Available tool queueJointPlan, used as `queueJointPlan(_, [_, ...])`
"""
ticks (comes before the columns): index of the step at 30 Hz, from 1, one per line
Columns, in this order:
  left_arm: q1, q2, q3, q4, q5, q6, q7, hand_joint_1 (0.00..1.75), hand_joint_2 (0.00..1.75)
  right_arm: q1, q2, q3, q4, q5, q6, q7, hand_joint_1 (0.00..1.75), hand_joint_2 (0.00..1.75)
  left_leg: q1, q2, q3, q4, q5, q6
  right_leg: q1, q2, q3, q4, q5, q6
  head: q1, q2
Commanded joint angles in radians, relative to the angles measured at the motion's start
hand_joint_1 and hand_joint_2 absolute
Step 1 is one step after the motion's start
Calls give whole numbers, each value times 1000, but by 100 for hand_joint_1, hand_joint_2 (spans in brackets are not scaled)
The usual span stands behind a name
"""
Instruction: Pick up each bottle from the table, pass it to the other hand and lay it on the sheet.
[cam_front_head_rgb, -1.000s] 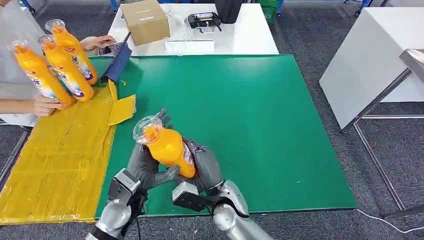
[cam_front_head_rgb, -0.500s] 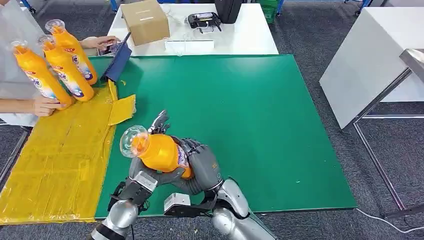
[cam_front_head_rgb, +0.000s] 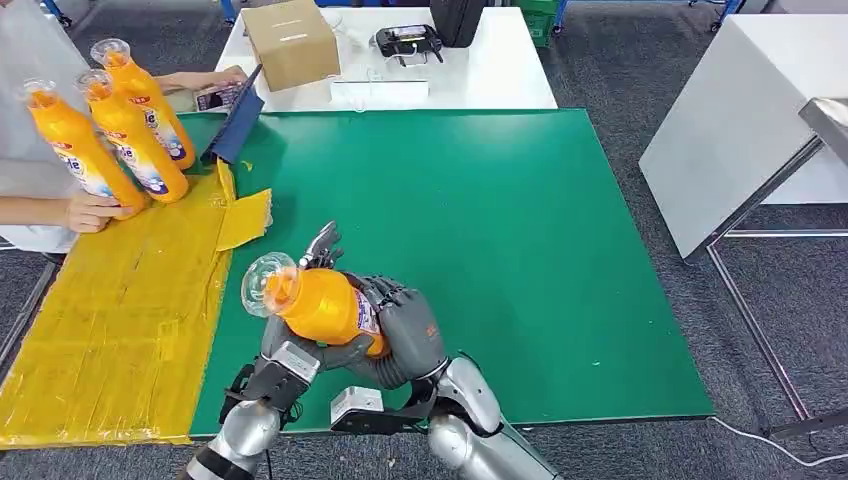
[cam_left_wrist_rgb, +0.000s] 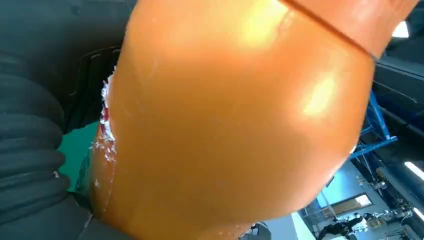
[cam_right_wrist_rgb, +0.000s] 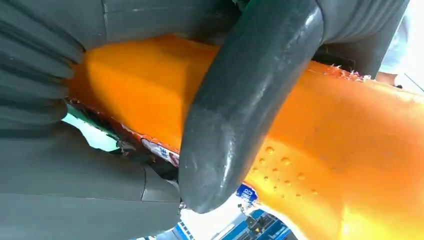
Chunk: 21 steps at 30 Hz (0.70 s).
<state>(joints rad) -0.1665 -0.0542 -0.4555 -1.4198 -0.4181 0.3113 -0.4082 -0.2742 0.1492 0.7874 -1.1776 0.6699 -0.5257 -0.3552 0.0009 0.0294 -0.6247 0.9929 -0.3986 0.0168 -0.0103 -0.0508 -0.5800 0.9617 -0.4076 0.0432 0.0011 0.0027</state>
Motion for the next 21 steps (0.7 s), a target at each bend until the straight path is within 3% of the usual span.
queueJointPlan(1, [-45, -17, 70, 75, 43, 42, -23, 175, 175, -12, -22, 103, -14, -1, 5, -17, 175, 175, 1, -2, 5, 0, -2, -1, 0, 4, 5, 0, -3, -2, 0, 0])
queueJointPlan(9, [-59, -16, 115, -8, 183, 21, -69, 175, 175, -18, -1, 73, 26, -36, -17, -23, 175, 175, 1, -2, 2, 0, -1, -1, 0, 3, 3, 0, -1, -1, 0, 0])
queueJointPlan(10, [-73, -13, 118, -9, 200, 6, -59, 175, 175, -20, -1, 70, 24, -38, -21, -25, 162, 175, 1, -2, 3, 0, -2, -1, 1, 4, 4, 0, -2, -2, 0, 0])
queueJointPlan(11, [-79, -12, 120, -11, 200, 6, -59, 175, 175, -21, -1, 69, 23, -38, -21, -25, 173, 175, 2, -4, 4, 1, -2, -2, 1, 4, 5, 1, -3, -2, 0, 0])
queueJointPlan(21, [-122, -7, 111, 0, 212, -5, -51, 175, 175, -18, 1, 35, 4, -62, -29, -25, 175, 175, 2, -6, 4, 1, -2, -2, 1, 1, 5, 1, -3, -2, 0, 0])
